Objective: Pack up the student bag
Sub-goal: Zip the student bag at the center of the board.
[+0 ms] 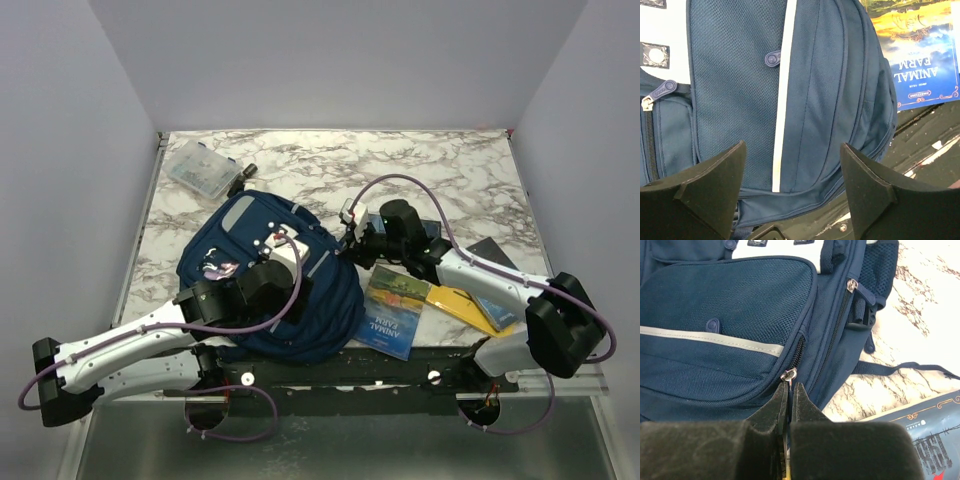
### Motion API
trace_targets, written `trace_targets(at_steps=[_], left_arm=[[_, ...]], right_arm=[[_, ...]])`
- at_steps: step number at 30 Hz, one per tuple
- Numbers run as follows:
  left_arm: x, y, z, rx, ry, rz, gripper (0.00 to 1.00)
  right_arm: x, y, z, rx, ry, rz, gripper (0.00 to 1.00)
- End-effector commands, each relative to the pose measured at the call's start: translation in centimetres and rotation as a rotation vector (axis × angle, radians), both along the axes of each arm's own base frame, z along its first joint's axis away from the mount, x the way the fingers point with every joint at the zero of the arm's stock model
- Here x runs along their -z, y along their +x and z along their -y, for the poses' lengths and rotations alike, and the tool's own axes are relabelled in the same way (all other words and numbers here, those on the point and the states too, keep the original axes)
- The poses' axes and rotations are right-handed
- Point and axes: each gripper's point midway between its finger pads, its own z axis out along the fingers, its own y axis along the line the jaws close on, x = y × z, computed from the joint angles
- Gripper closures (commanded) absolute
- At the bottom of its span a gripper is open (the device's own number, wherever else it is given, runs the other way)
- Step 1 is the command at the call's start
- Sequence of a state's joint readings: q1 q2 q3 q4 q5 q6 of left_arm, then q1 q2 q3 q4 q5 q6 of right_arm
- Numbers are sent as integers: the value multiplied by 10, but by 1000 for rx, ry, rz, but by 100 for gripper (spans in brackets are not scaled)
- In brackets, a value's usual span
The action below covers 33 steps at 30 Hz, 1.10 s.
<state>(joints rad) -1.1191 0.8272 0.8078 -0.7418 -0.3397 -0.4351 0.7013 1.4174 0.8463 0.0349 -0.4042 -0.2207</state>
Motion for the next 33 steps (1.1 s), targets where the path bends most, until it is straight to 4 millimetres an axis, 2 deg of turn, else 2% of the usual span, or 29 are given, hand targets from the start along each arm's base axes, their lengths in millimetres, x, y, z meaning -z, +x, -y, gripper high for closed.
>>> trace_targets(at_steps=[1,4,6,8,11,16,22,25,28,33], left_arm=[[-37,5,34,20,-136,-3,22],[-50,20,54,0,-154,23,22],[-51,32,63,-43,-141,41,26],[-46,43,68,-83,-125,61,31],[-34,53,75,-101,-109,96,29],[-16,58,78,-128,-60,136,26],[10,58,82,-146,48,162,31],[28,56,71,-197,107,130,44],[43,54,56,-240,166,112,52],[56,51,32,-279,231,85,75]], right_arm=[[-30,-7,-2,8,90,29,100],[-30,-11,-3,-6,95,22,100],[-33,-11,-3,4,100,14,100],[-37,-12,-4,4,116,11,100],[-41,-15,-5,-8,126,15,100],[-46,-18,-4,-13,137,14,100],[-49,-18,-6,-15,140,12,100],[-49,-12,-3,22,132,11,100],[-50,-7,-3,75,152,-6,100],[-60,-9,-6,148,231,-104,100]])
